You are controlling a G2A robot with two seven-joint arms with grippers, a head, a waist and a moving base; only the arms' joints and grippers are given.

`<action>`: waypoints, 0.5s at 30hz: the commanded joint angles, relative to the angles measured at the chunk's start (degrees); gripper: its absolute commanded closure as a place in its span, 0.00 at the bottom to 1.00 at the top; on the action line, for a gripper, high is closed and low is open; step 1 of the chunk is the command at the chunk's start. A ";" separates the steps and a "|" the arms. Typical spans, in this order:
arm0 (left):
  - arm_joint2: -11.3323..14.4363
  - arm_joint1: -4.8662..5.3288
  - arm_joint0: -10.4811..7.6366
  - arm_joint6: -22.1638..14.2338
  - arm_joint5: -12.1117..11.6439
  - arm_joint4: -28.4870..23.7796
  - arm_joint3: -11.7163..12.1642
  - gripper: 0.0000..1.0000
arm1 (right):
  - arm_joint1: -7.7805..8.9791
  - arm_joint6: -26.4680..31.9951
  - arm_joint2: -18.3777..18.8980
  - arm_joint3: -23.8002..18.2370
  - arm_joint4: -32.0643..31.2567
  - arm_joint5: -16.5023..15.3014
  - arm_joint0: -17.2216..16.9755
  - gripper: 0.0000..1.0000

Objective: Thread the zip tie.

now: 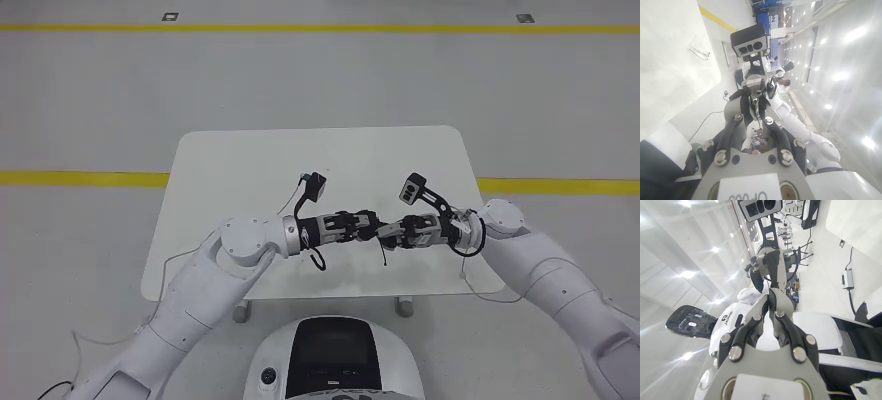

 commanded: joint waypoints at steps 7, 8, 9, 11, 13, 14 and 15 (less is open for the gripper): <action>0.31 0.13 -0.26 0.09 0.06 -0.10 0.10 0.87 | -0.31 0.00 -0.21 0.52 0.24 0.19 0.31 1.00; 0.33 0.15 -0.26 0.11 0.06 -0.12 0.10 0.87 | -0.37 0.00 -0.27 0.61 0.26 0.23 0.37 1.00; 0.34 0.17 -0.26 0.11 0.06 -0.13 0.10 0.86 | -0.41 0.00 -0.31 0.67 0.26 0.23 0.41 1.00; 0.38 0.22 -0.28 0.07 0.10 -0.14 0.10 0.85 | -0.49 0.00 -0.39 0.80 0.32 0.32 0.49 1.00; 0.43 0.27 -0.32 -0.05 0.09 -0.19 0.10 0.86 | -0.58 0.00 -0.46 1.01 0.38 0.45 0.58 1.00; 0.47 0.28 -0.34 -0.11 0.06 -0.19 0.10 0.86 | -0.63 0.00 -0.49 1.08 0.43 0.52 0.60 1.00; 0.51 0.31 -0.37 -0.17 0.02 -0.20 0.11 0.87 | -0.68 0.00 -0.52 1.19 0.48 0.57 0.64 1.00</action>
